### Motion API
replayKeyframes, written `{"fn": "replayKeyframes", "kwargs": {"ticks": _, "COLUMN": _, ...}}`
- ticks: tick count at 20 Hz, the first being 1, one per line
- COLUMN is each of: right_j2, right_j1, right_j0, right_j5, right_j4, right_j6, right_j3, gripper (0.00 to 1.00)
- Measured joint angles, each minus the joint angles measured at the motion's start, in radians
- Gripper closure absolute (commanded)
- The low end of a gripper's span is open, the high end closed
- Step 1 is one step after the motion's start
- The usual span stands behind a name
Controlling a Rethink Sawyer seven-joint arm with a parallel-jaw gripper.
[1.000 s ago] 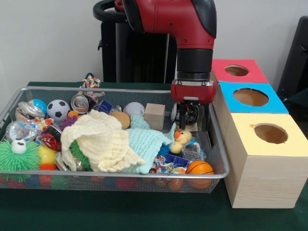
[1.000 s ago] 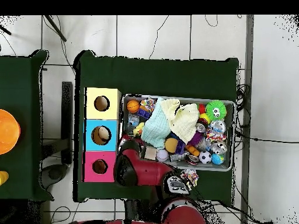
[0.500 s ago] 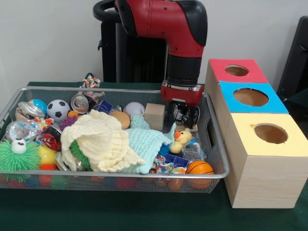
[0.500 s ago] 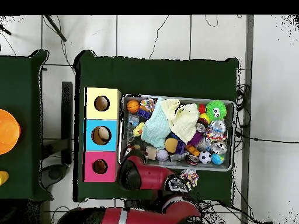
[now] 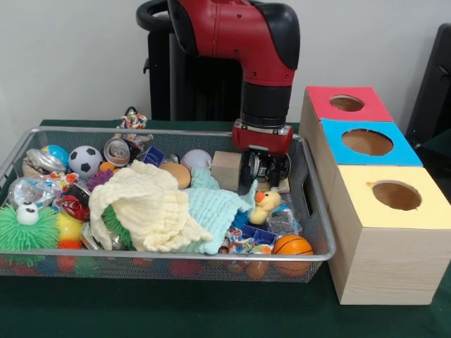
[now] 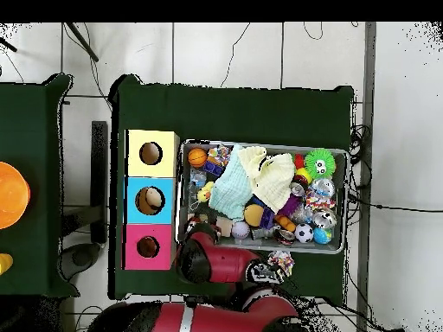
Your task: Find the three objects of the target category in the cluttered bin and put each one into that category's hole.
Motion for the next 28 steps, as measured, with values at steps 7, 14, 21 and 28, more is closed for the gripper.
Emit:
{"fn": "replayKeyframes", "kwargs": {"ticks": 7, "right_j2": 0.049, "right_j1": -0.01, "right_j0": -0.063, "right_j5": -0.058, "right_j4": -0.022, "right_j6": 0.0, "right_j3": 0.001, "gripper": 0.0}}
{"fn": "replayKeyframes", "kwargs": {"ticks": 14, "right_j2": 0.117, "right_j1": -0.034, "right_j0": -0.117, "right_j5": -0.138, "right_j4": -0.023, "right_j6": 0.0, "right_j3": 0.001, "gripper": 0.0}}
{"fn": "replayKeyframes", "kwargs": {"ticks": 21, "right_j2": 0.166, "right_j1": -0.047, "right_j0": -0.137, "right_j5": -0.149, "right_j4": -0.022, "right_j6": 0.0, "right_j3": 0.014, "gripper": 0.0}}
{"fn": "replayKeyframes", "kwargs": {"ticks": 28, "right_j2": 0.193, "right_j1": -0.051, "right_j0": -0.137, "right_j5": -0.149, "right_j4": -0.022, "right_j6": 0.0, "right_j3": 0.018, "gripper": 0.0}}
